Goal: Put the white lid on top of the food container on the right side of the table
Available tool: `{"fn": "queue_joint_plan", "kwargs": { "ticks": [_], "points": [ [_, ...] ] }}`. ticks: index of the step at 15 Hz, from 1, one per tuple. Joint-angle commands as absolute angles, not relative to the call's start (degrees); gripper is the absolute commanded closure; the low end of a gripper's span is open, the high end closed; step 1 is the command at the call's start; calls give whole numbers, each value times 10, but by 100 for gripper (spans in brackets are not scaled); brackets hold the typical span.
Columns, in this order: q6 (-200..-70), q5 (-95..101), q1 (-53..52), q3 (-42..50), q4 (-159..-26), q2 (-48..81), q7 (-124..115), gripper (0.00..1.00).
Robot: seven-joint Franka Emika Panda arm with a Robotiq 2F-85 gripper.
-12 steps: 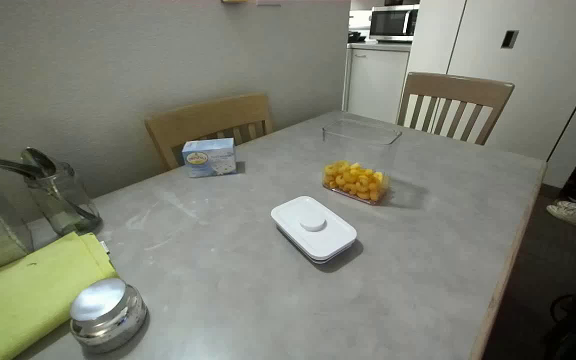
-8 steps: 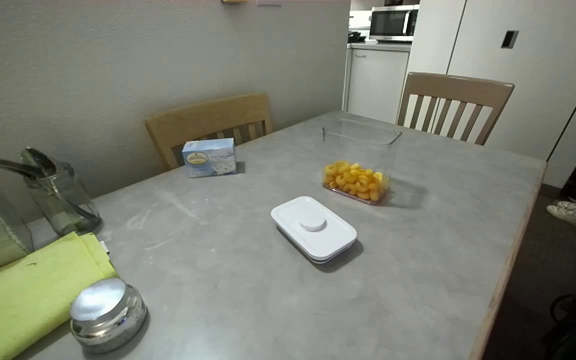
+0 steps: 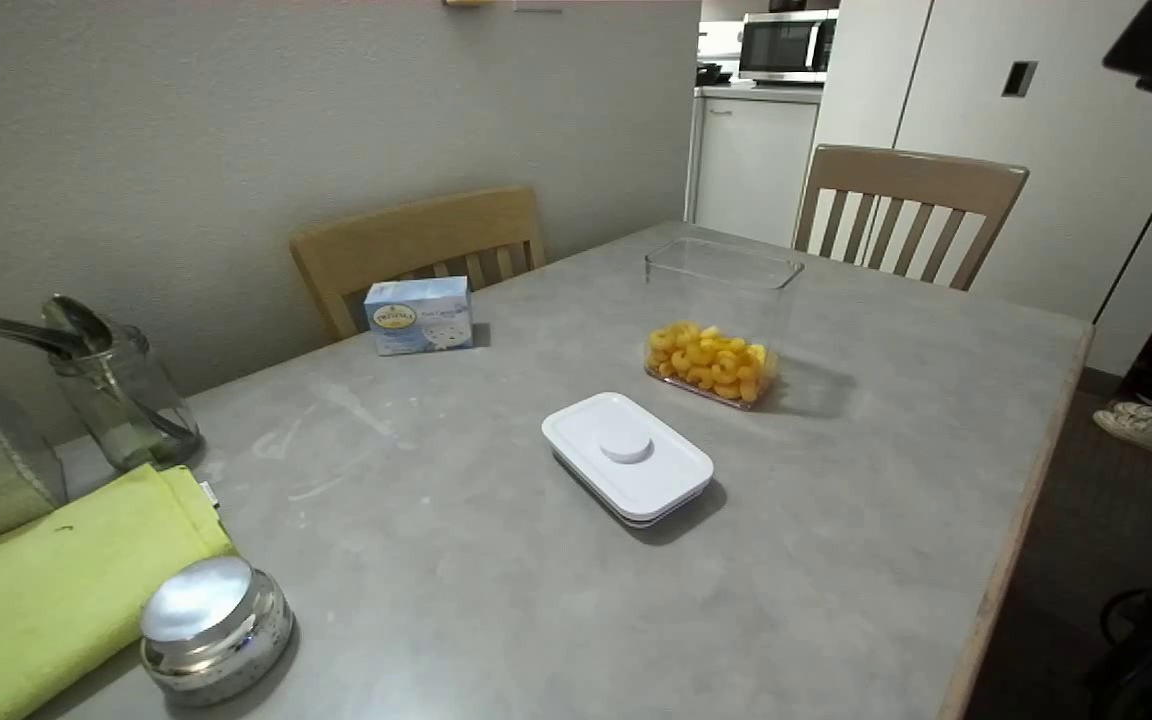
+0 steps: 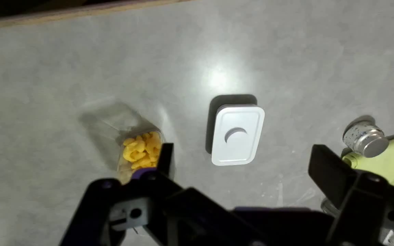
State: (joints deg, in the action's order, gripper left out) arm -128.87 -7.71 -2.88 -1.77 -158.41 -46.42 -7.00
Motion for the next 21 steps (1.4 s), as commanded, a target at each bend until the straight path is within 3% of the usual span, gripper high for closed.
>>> {"fn": "queue_joint_plan", "kwargs": {
  "ticks": [1, 21],
  "points": [
    [-1362, -88, -31, -18, -1587, -410, -63, 0],
    [-1672, -81, -58, -56, -1536, -145, -128, 0]
  ]
}}
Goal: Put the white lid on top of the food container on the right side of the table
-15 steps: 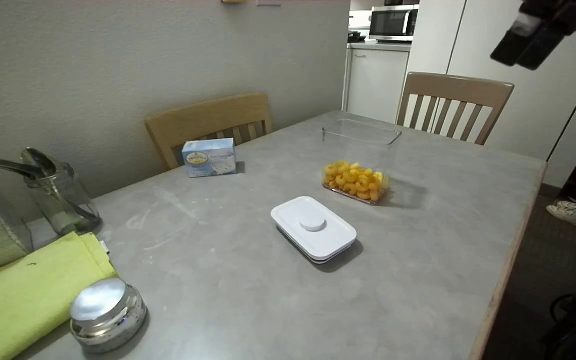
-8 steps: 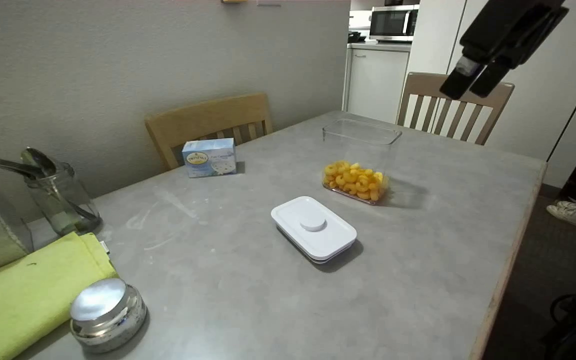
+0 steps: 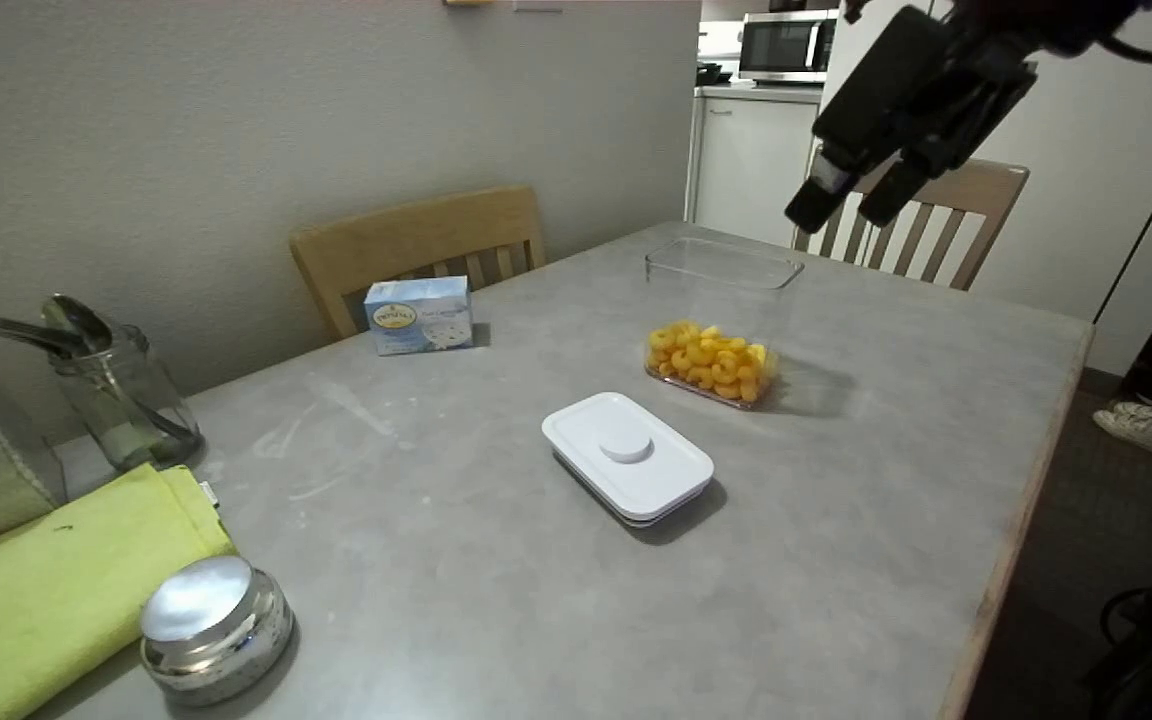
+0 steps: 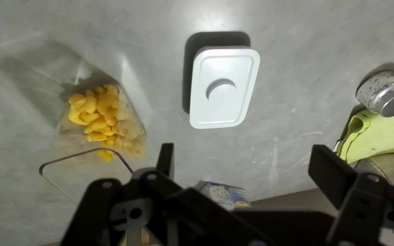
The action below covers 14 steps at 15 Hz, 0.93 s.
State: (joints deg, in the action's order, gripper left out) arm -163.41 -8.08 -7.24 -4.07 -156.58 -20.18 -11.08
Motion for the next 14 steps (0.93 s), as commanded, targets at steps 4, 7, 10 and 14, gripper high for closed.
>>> {"fn": "queue_joint_plan", "kwargs": {
  "ticks": [4, 7, 10, 14],
  "points": [
    [-1662, -90, -65, -46, -1486, -85, -125, 0],
    [-1626, -113, -76, -35, -1433, -47, -100, 0],
    [-1556, -172, -81, -31, -1373, -18, -46, 0],
    [-1402, -224, -63, -30, -1296, 11, 18, 0]
  ]
}}
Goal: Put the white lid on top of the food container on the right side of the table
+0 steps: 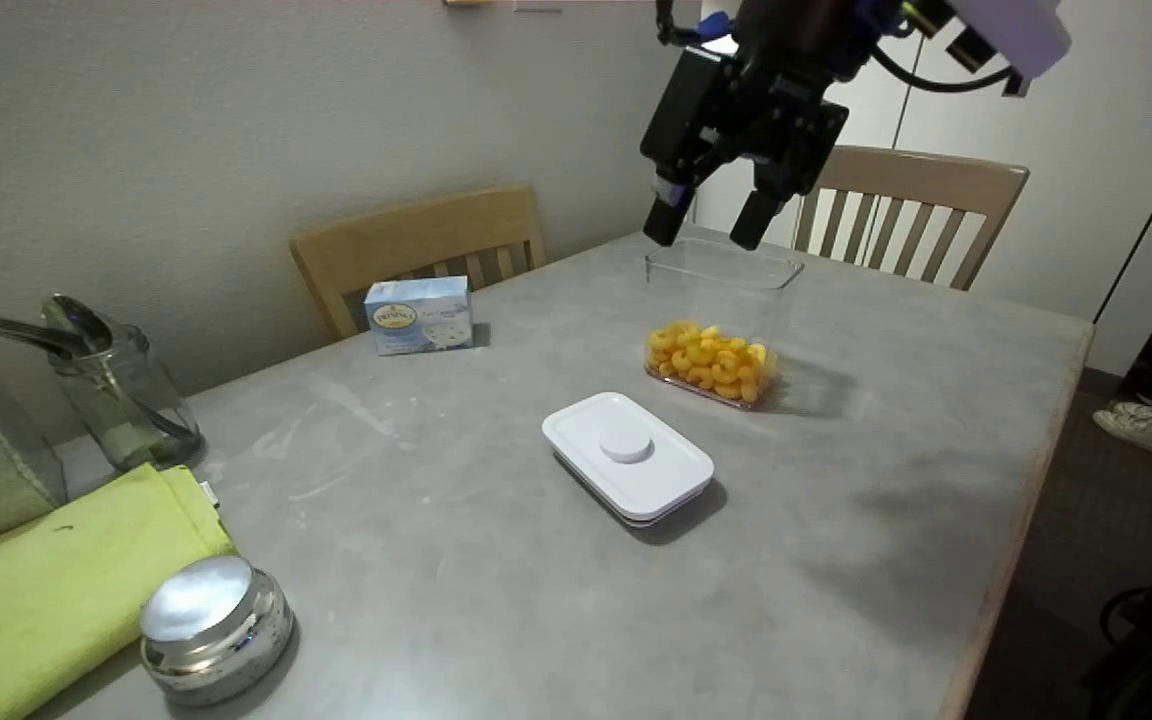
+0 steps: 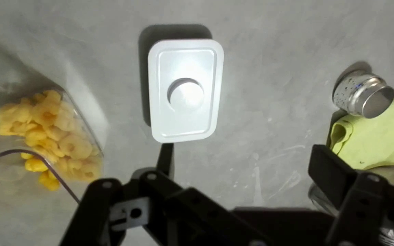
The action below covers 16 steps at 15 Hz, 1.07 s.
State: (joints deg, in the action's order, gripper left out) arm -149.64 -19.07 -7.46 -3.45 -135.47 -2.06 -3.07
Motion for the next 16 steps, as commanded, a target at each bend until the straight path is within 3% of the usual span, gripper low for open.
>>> {"fn": "queue_joint_plan", "kwargs": {
  "ticks": [1, 2, 16],
  "points": [
    [-1377, -226, -59, -30, -1285, 13, 28, 0],
    [-1426, -206, -63, -38, -1320, -8, -7, 0],
    [-1311, -98, -40, -24, -1239, 67, 23, 0]
  ]
}}
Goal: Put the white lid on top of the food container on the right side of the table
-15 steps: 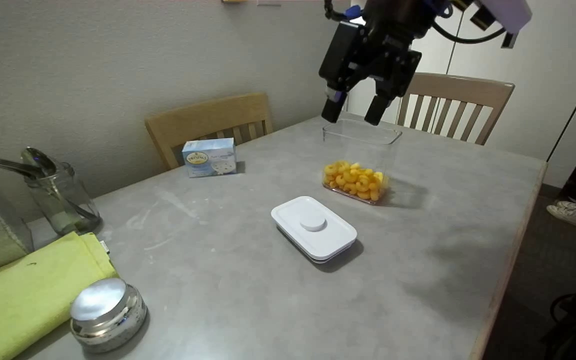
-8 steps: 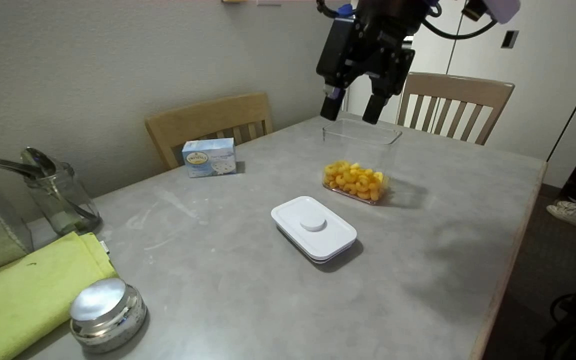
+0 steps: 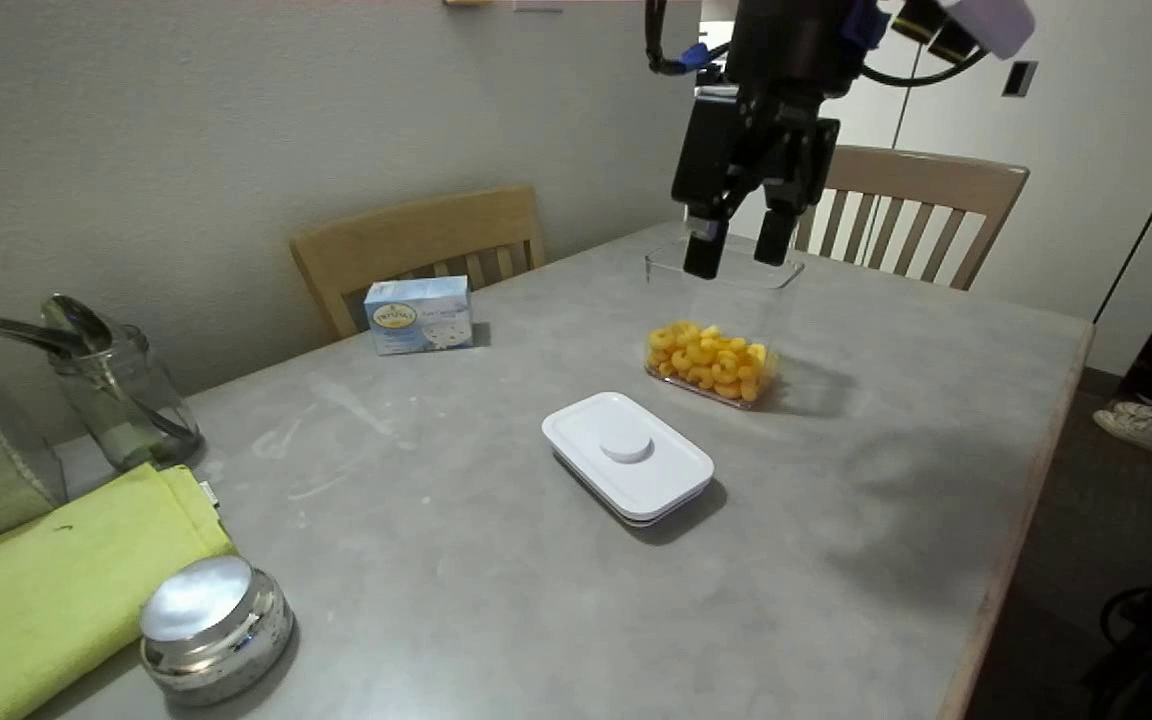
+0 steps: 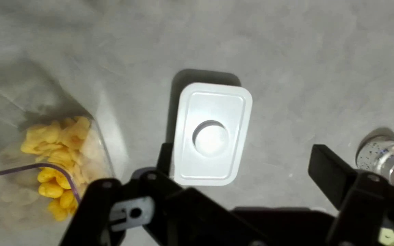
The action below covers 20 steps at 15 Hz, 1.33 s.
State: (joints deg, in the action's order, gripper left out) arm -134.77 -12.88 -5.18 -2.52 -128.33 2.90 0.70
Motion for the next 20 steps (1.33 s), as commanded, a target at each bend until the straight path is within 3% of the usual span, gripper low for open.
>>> {"fn": "queue_joint_plan", "kwargs": {
  "ticks": [1, 20],
  "points": [
    [-1304, -92, -38, -25, -1226, 78, 30, 0],
    [-1331, -91, -71, -37, -1074, 301, -94, 0]
  ]
}}
